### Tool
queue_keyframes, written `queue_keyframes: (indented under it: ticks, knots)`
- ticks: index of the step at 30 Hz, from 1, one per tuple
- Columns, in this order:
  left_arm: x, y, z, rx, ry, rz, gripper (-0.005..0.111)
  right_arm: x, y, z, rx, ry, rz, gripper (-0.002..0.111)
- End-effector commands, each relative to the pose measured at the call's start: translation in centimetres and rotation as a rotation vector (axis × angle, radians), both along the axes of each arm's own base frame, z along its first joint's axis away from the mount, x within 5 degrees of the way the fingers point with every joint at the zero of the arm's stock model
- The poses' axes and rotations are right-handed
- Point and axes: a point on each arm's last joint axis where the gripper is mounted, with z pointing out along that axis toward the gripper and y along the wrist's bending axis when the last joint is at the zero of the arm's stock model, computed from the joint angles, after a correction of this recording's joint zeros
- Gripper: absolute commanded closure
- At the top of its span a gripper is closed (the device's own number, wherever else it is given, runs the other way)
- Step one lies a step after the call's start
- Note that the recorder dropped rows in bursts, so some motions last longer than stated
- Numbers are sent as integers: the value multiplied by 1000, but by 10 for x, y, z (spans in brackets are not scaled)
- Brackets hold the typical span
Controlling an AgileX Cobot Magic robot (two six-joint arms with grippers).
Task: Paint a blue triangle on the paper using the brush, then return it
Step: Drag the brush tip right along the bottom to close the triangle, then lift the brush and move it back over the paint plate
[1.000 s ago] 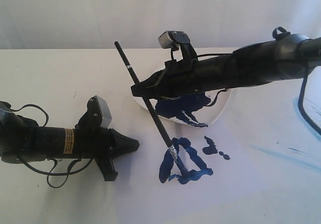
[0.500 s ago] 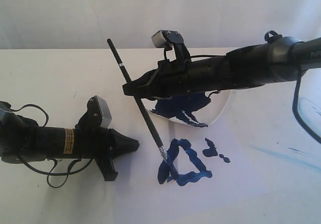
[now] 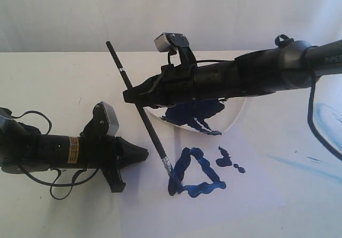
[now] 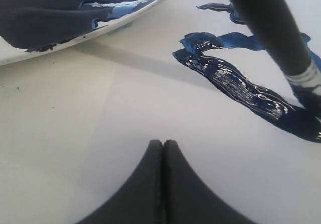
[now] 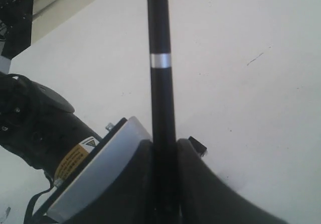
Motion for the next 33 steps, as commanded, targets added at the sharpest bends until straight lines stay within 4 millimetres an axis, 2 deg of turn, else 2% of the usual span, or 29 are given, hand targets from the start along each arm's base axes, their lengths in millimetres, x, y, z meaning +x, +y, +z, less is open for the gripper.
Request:
queue_keyframes:
  ticks: [1,13,16,22,29,33]
  knots:
    - [-2,0,0,1,1,-4,107,1,1,3,15,-16,-1,108]
    - [-2,0,0,0,3,-3,107,-2,5,6,48,1,5,108]
    - [-2,0,0,0,3,-3,107,-3,1,19,87,-6,28,108]
    - [-2,0,0,0,3,-3,107,16,-41,62,120,-116,-96,108]
    - [-2,0,0,0,3,-3,107,46,-85,69,88,-159,-277,108]
    - [-2,0,0,1,2,-4,107,60,-94,68,78,-171,-322,108]
